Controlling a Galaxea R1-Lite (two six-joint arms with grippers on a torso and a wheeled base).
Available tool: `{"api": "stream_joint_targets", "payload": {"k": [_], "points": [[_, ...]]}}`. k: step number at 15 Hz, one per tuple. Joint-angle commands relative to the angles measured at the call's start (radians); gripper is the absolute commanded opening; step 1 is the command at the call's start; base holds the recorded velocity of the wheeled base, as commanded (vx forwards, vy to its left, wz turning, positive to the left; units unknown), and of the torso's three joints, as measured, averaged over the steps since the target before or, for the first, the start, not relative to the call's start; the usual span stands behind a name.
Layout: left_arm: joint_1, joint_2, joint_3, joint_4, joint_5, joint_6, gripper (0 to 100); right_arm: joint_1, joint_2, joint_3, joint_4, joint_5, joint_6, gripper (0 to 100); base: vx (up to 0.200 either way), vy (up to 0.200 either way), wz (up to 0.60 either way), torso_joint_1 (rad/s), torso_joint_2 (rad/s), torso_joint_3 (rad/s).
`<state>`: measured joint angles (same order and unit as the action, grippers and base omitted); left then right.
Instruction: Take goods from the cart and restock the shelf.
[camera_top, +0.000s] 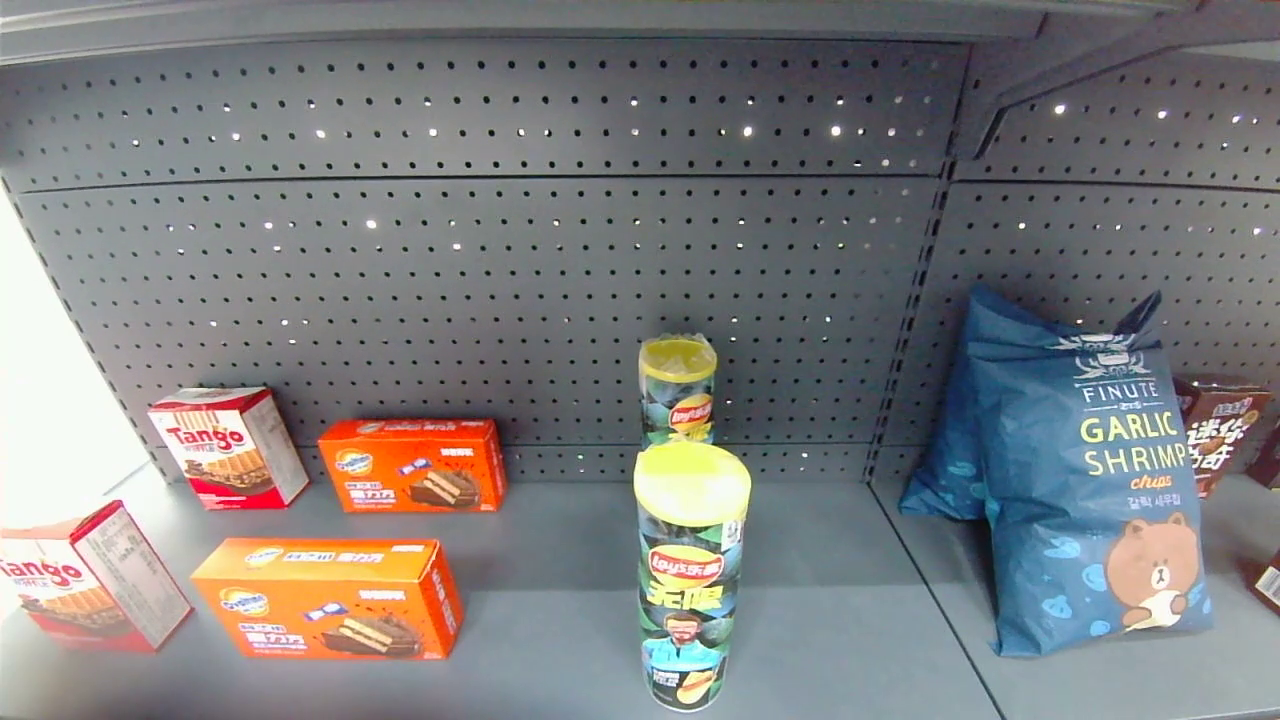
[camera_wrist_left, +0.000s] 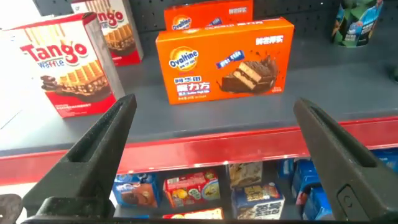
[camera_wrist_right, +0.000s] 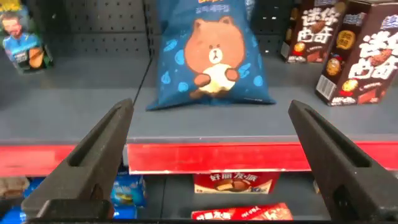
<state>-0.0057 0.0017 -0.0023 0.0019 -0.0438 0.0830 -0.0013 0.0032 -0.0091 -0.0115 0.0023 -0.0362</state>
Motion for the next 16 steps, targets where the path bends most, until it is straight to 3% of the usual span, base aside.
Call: {"api": "stream_joint_targets", "payload": {"k": [1,4,5,7,8,9,10,11,13,14,16], "points": [[0.0,0.003,0.002,0.0,-0.001,0.0,100,0.001,-0.003,0.009,0.007,0.01,-0.014,100,0.0,0.0,0.0,0.0,0.0,0.0],[0.0,0.003,0.001,0.001,0.012,-0.035,100,0.001,-0.003,0.009,0.01,-0.018,0.041,100,0.0,0.0,0.0,0.0,0.0,0.0],[0.0,0.003,0.001,0.001,0.039,-0.048,100,0.0,-0.003,0.009,0.01,-0.019,0.039,100,0.0,0.0,0.0,0.0,0.0,0.0],[0.001,0.003,0.002,-0.002,0.16,-0.06,100,0.0,-0.003,0.009,0.01,-0.019,0.041,100,0.0,0.0,0.0,0.0,0.0,0.0],[0.001,0.001,0.002,-0.002,0.154,-0.048,100,0.0,-0.003,0.009,0.01,-0.019,0.042,100,0.0,0.0,0.0,0.0,0.0,0.0],[0.0,0.001,0.002,-0.002,0.088,0.021,100,0.0,-0.003,0.009,0.01,-0.019,0.042,100,0.0,0.0,0.0,0.0,0.0,0.0],[0.0,0.003,0.001,-0.002,-0.007,0.032,100,0.0,-0.003,0.009,0.01,-0.019,0.041,100,0.0,0.0,0.0,0.0,0.0,0.0],[-0.002,0.003,-0.001,0.001,-0.044,0.026,100,0.001,-0.003,0.009,0.01,-0.019,0.041,100,0.0,0.0,0.0,0.0,0.0,0.0],[0.0,0.003,0.002,0.001,0.019,-0.055,100,0.0,-0.003,0.009,0.01,-0.019,0.041,100,0.0,0.0,0.0,0.0,0.0,0.0],[0.0,0.003,0.002,0.0,0.098,-0.068,100,0.001,-0.003,0.009,0.01,-0.019,0.041,100,0.0,0.0,0.0,0.0,0.0,0.0],[0.0,0.003,0.002,0.0,0.139,-0.108,100,0.0,-0.003,0.009,0.01,-0.019,0.041,100,0.0,0.0,0.0,0.0,0.0,0.0]]}}
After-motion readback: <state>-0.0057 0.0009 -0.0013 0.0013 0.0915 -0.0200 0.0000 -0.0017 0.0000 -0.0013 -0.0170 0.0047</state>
